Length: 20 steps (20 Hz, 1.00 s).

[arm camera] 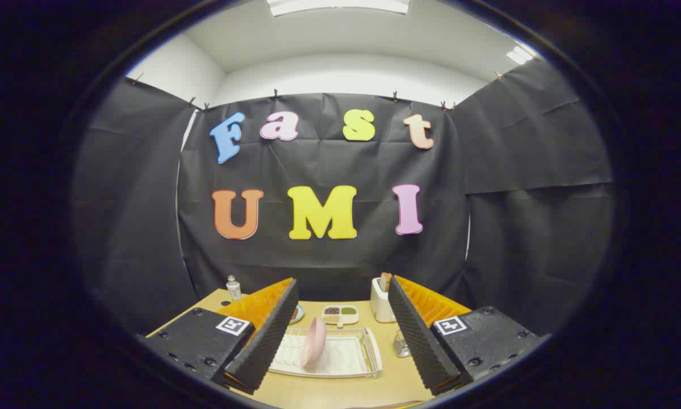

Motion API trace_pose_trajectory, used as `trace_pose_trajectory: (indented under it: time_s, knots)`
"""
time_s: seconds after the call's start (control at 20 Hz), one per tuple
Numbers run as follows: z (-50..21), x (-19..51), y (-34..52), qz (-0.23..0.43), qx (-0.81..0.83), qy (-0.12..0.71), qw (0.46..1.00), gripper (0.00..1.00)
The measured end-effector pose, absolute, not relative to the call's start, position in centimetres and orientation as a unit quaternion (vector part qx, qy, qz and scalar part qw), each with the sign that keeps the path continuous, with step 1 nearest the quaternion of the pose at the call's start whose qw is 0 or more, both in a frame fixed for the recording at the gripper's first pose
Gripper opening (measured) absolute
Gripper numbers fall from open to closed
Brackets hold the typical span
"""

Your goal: Take the plate from the dish rack, then take the spoon from the basket and place it into the plate.

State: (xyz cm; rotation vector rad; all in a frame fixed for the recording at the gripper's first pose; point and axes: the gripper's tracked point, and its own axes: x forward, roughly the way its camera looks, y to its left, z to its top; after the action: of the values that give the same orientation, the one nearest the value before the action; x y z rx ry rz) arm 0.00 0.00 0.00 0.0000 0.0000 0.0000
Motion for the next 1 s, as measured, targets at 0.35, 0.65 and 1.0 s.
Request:
trace_pose_trajectory:
  time_s: [0.35, 0.65, 1.0]
  knots:
    - [-0.1, 0.7, -0.9, -0.017, -0.013, -0.001, 1.0, 1.0]
    - [-1.0, 1.3, -0.1, -0.016, -0.026, 0.011, 0.999, 1.0]
    - [-4.9, 6.2, 1.7, -0.021, -0.065, 0.078, 0.995, 1.0]
